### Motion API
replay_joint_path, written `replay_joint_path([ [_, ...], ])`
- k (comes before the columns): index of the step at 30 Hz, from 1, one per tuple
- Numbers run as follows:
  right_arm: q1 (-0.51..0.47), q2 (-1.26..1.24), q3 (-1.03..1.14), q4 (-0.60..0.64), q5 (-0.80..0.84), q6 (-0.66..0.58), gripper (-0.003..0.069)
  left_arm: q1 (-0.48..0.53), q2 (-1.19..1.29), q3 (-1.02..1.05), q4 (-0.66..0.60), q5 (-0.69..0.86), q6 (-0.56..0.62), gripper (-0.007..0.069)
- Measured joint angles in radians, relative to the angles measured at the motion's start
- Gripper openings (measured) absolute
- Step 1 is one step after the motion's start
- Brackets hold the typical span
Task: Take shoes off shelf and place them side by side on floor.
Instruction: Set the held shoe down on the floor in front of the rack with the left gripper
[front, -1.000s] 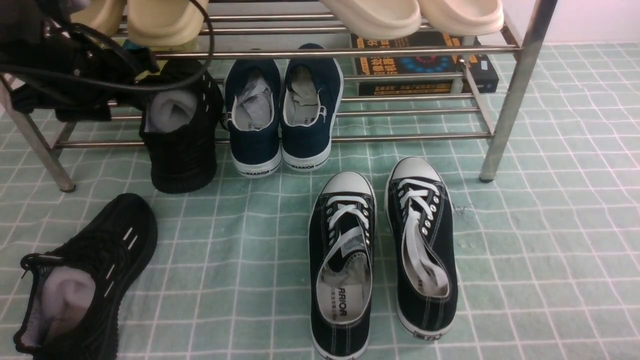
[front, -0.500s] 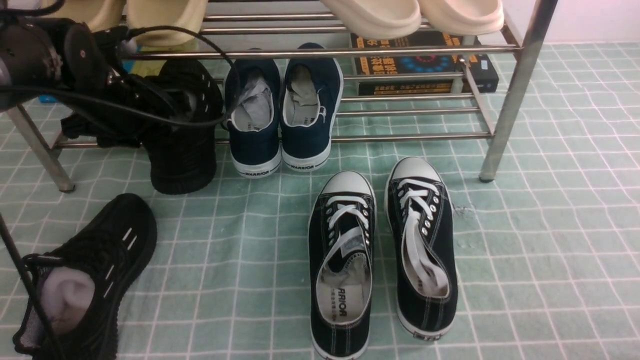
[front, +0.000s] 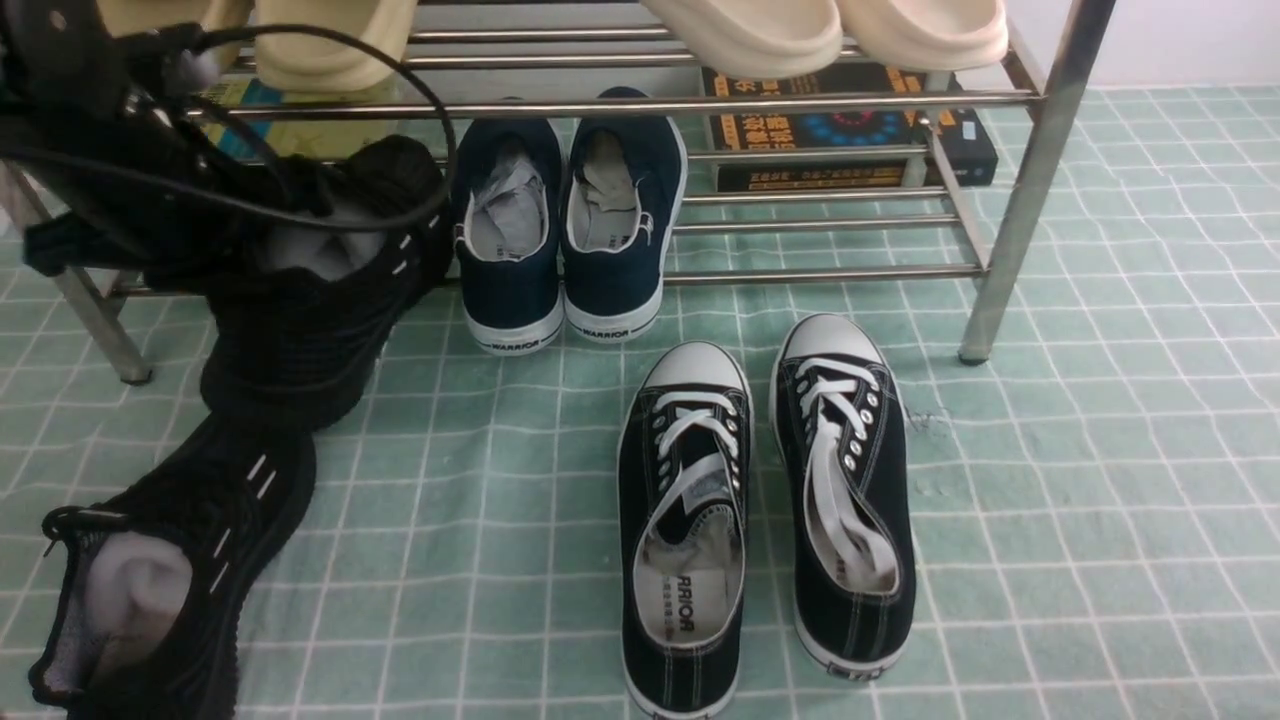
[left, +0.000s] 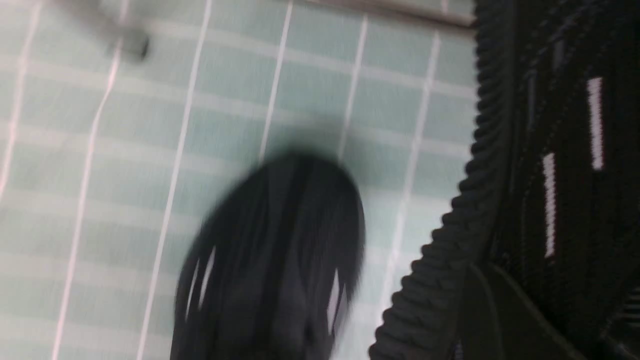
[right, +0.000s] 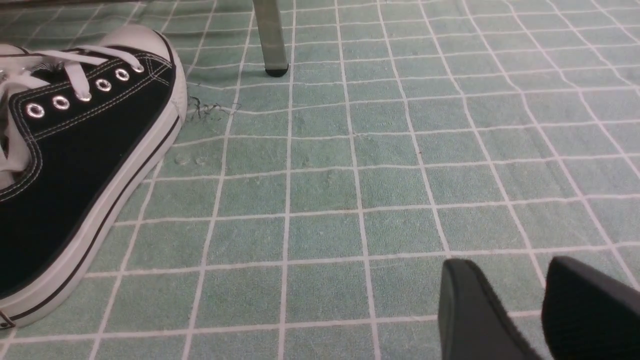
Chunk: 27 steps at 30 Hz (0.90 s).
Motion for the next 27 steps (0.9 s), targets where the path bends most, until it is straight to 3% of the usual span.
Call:
replay_joint_path([
  [4, 0.0, 0.0, 0.0, 0.0, 0.0, 0.0, 0.0244, 0.0, -0.104, 0.023, -0.027, 0.116, 0.0, 0.0009],
  [9, 0.0, 0.0, 0.0, 0.0, 0.0, 0.0, 0.0244, 0.0, -0.192, 0.176, -0.064, 0.127, -0.018, 0.0011],
  [18, 0.0, 0.0, 0.0, 0.0, 0.0, 0.0, 0.0244, 0.0, -0.228, 0.474, -0.106, -0.078, -0.055, 0.0011],
  [27, 0.0, 0.0, 0.0, 0.0, 0.0, 0.0, 0.0244, 0.0, -0.228, 0.54, -0.135, -0.19, -0.076, 0.0023],
])
